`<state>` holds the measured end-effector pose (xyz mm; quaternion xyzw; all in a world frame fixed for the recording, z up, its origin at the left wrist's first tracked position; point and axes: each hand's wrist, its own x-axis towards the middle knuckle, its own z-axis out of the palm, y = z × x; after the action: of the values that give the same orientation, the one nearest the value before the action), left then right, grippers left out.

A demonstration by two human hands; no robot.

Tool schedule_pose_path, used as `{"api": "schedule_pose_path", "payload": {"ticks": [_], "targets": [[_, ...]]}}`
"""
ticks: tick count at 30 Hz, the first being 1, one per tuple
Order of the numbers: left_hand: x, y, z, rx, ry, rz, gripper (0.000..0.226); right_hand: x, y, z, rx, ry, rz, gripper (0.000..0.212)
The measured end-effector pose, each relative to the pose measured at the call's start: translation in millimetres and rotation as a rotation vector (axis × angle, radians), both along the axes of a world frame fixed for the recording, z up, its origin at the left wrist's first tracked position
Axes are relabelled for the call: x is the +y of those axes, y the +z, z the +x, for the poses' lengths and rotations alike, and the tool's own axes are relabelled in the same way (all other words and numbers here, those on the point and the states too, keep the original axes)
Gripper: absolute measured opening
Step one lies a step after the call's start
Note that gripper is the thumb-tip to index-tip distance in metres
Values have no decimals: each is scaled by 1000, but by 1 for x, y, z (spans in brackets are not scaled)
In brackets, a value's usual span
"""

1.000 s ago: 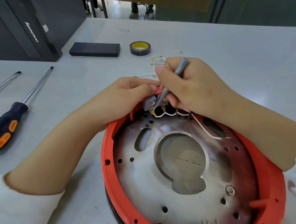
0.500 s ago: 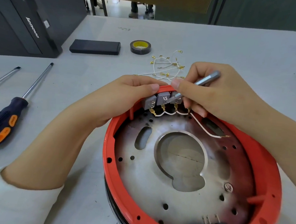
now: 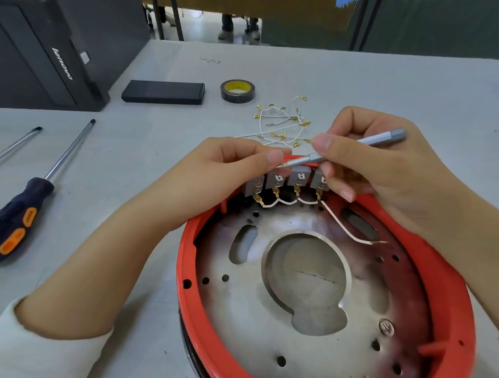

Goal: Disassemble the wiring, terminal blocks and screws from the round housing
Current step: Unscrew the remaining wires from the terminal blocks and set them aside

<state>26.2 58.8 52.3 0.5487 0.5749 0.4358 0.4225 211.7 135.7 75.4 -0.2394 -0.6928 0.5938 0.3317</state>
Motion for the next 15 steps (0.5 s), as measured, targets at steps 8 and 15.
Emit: {"api": "schedule_pose_path", "payload": {"ticks": [8,15], "targets": [[1,-2,0,-133,-42,-27,32,-3,2,-2,-31,-31,21,22],[2,-3,-2,-67,-52,-8,34,-5,6,-8,-101,-89,14,31]]}}
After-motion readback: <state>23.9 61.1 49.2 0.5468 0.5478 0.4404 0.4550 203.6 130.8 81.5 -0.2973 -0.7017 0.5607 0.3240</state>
